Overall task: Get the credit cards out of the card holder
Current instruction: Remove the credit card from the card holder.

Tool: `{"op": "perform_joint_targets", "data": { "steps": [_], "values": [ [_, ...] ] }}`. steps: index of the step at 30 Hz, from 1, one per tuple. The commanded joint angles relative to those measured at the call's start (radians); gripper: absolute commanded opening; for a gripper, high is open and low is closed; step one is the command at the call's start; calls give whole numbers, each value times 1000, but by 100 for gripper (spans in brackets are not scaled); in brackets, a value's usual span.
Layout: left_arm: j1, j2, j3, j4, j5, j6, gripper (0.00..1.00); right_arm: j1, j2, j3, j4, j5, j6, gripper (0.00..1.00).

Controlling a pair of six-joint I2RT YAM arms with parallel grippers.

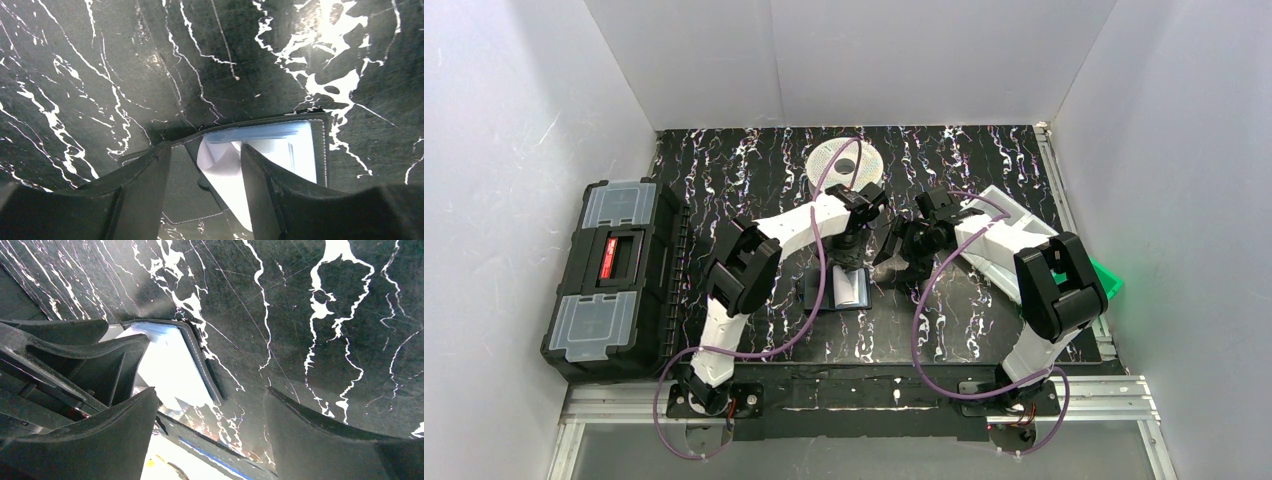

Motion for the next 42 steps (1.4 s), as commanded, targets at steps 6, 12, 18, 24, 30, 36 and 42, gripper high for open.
{"op": "perform_joint_targets", "data": {
  "steps": [6,12,18,24,30,36,42],
  "values": [
    [35,-123,-93,10,-25,1,44,49,1,49,25,-16,-7,83],
    [65,-213,-211,51,-14,2,38,98,30,86,19,-25,-7,81],
    [85,-270,-321,108,20,-3,33,140,56,120,11,-26,-6,80],
    [106,-274,-384,155,56,-17,17,168,92,168,5,-42,0,73],
    [138,-278,-432,188,84,-30,4,180,142,226,-7,-51,5,63],
    [145,-269,-439,193,94,-43,0,183,195,277,-19,-51,2,54],
    [147,-269,-444,193,94,-44,0,183,233,333,-54,-34,-24,54]
  ]
}}
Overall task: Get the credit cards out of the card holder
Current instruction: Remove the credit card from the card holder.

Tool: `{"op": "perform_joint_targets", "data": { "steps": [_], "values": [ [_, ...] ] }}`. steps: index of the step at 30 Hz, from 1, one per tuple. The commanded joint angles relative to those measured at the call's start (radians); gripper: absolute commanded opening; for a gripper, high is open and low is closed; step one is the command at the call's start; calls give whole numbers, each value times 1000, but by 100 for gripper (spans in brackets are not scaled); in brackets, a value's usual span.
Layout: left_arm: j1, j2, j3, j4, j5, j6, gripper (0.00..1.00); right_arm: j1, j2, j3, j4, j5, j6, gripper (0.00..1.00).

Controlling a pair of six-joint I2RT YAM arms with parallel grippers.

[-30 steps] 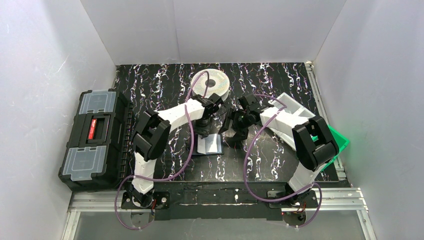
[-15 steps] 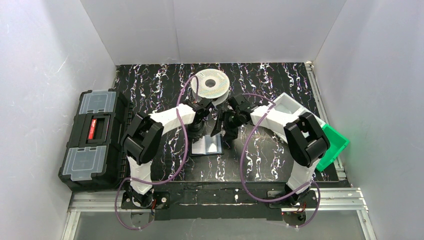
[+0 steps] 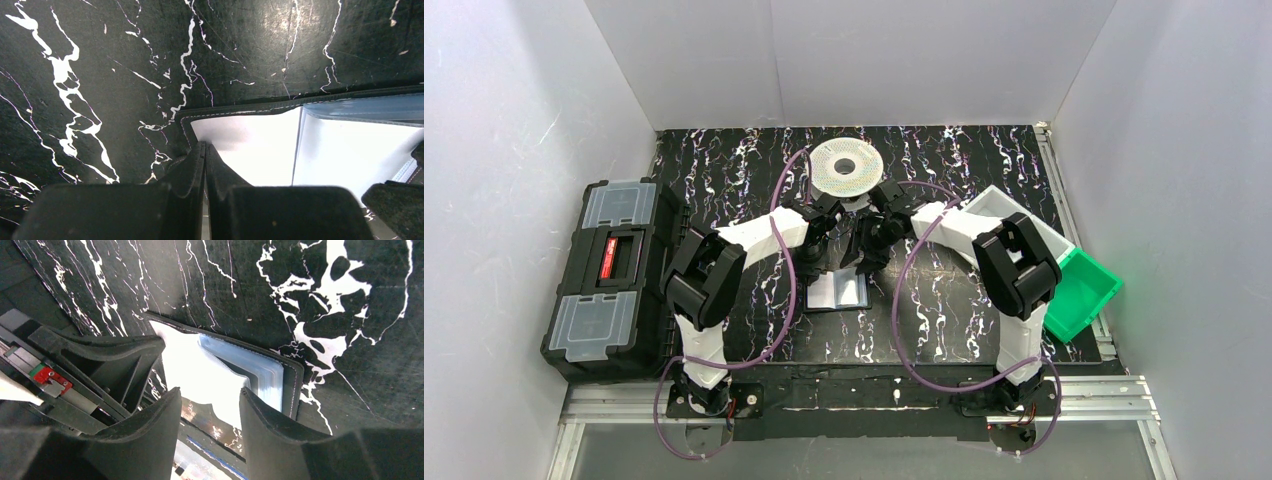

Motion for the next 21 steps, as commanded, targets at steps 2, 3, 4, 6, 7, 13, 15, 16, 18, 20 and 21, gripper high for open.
{"op": "perform_joint_targets", "data": {
  "steps": [2,3,4,6,7,13,15,16,18,20,21],
  "values": [
    [10,-24,-25,3,-9,-7,0,6,14,71,-41,3,-26,53],
    [10,-24,-24,3,-9,-7,0,6,16,73,-50,15,-30,54],
    [11,-24,-22,2,-9,-6,0,6,15,76,-60,27,-35,54],
    [13,-24,-23,2,-8,-5,0,4,11,78,-74,52,-46,56],
    [14,-23,-22,1,-7,-5,0,4,9,77,-78,57,-49,56],
    [13,-16,-16,-3,-4,-2,0,4,19,81,-71,44,-52,58],
    [13,-15,-16,-3,-6,-2,0,6,21,79,-62,31,-50,57],
    [13,-15,-15,-3,-6,-1,0,6,22,77,-56,26,-46,57],
    [13,-14,-16,-3,-4,-2,0,8,19,74,-49,19,-42,57],
    [13,-11,-15,-4,-1,-2,0,12,20,75,-47,14,-41,58],
    [13,-10,-14,-2,-1,-2,0,14,20,76,-46,11,-39,58]
  ]
}}
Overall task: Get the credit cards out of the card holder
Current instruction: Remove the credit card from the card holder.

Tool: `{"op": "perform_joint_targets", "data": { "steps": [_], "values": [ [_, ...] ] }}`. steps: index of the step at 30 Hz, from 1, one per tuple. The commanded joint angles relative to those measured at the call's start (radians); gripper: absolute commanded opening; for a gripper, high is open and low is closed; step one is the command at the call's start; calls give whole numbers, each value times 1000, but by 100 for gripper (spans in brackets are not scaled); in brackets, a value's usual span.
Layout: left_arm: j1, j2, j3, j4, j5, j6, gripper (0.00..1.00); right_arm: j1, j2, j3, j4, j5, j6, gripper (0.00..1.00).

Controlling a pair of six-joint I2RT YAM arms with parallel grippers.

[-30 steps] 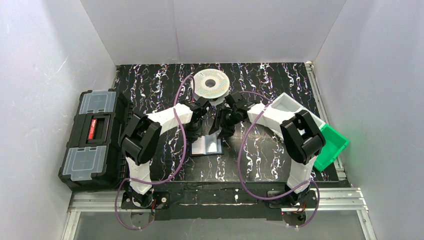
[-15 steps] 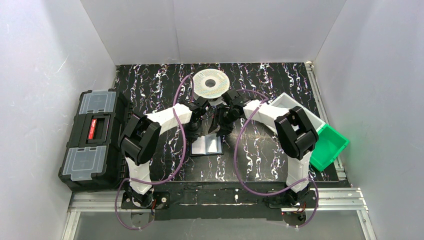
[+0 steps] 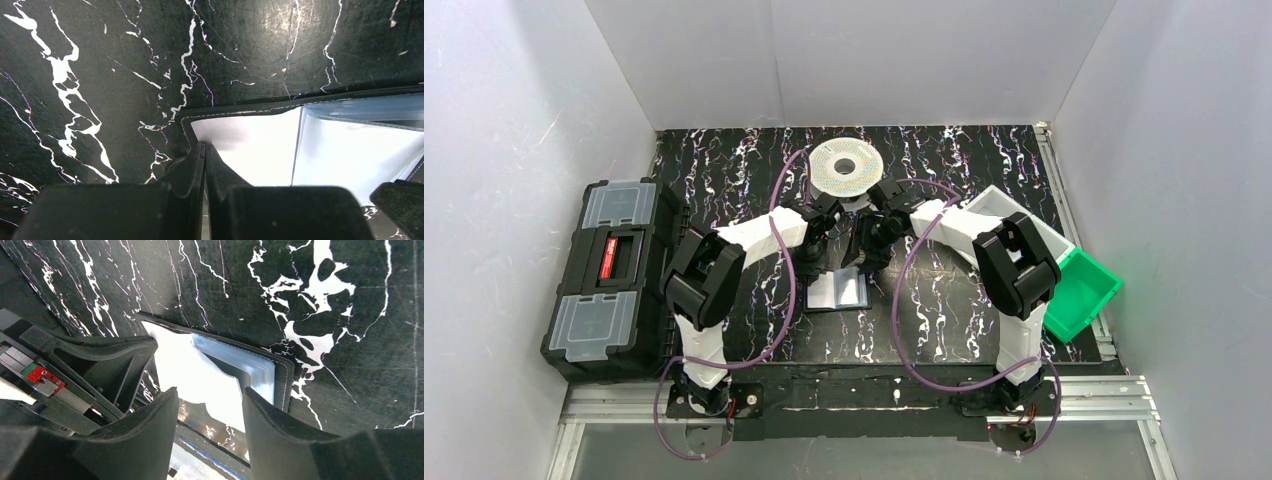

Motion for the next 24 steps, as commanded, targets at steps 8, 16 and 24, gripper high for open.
{"op": "perform_joint_targets", "data": {
  "steps": [8,16,24],
  "values": [
    [7,-11,-8,-6,-9,-2,0,31,23,42,33,-58,12,57],
    [7,-42,-8,2,10,0,0,48,19,49,64,-120,46,58],
    [8,-133,3,-8,40,11,10,68,78,60,118,-181,107,58]
  ]
}}
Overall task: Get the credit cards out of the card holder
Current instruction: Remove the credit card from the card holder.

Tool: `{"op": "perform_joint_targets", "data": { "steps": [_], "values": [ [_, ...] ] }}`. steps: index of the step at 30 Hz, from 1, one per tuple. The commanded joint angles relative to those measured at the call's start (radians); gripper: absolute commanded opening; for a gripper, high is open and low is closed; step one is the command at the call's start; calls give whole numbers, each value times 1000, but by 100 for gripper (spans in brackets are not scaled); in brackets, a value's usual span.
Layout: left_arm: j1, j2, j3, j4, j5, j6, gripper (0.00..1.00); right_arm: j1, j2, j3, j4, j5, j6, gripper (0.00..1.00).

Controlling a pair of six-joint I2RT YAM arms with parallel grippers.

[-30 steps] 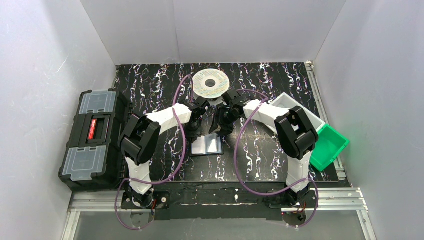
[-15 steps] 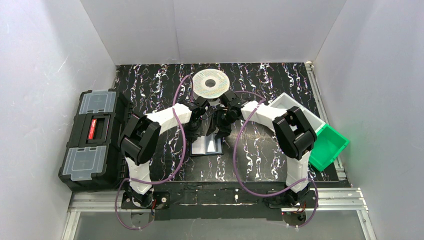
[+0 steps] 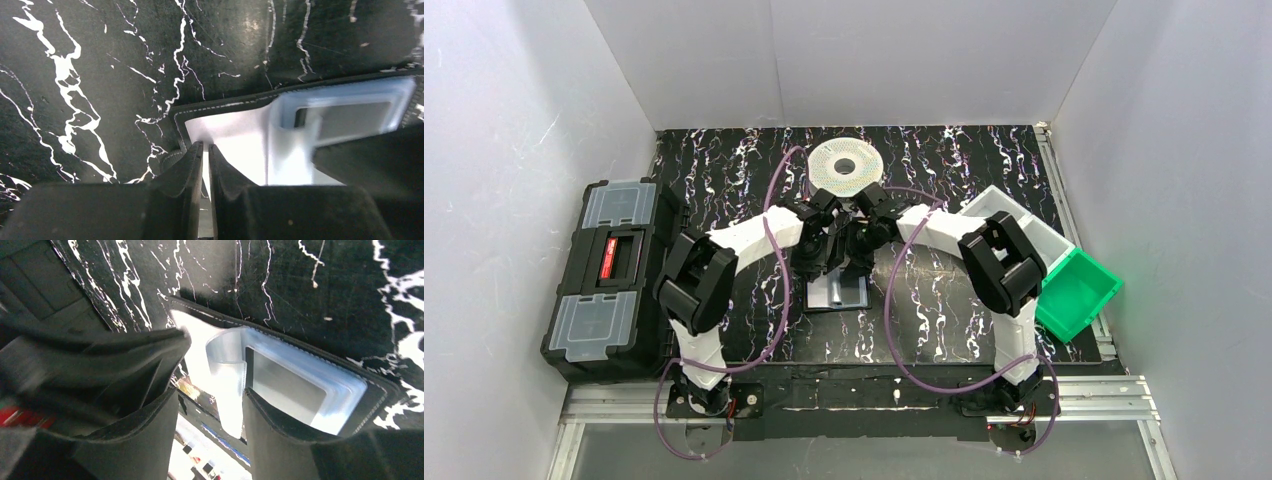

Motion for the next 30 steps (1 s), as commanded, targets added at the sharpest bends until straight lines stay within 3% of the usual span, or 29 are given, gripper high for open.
{"op": "perform_joint_targets", "data": {
  "steps": [1,11,19,30],
  "values": [
    [7,-116,6,-22,19,9,11,13,41,42,48,-57,47,58],
    [7,-271,-2,-95,22,29,18,30,91,91,81,-68,110,70],
    [7,-392,-17,-119,114,45,21,63,151,156,86,-78,148,77],
    [6,-327,-77,11,311,-46,22,73,197,161,81,-75,155,78]
  ]
}}
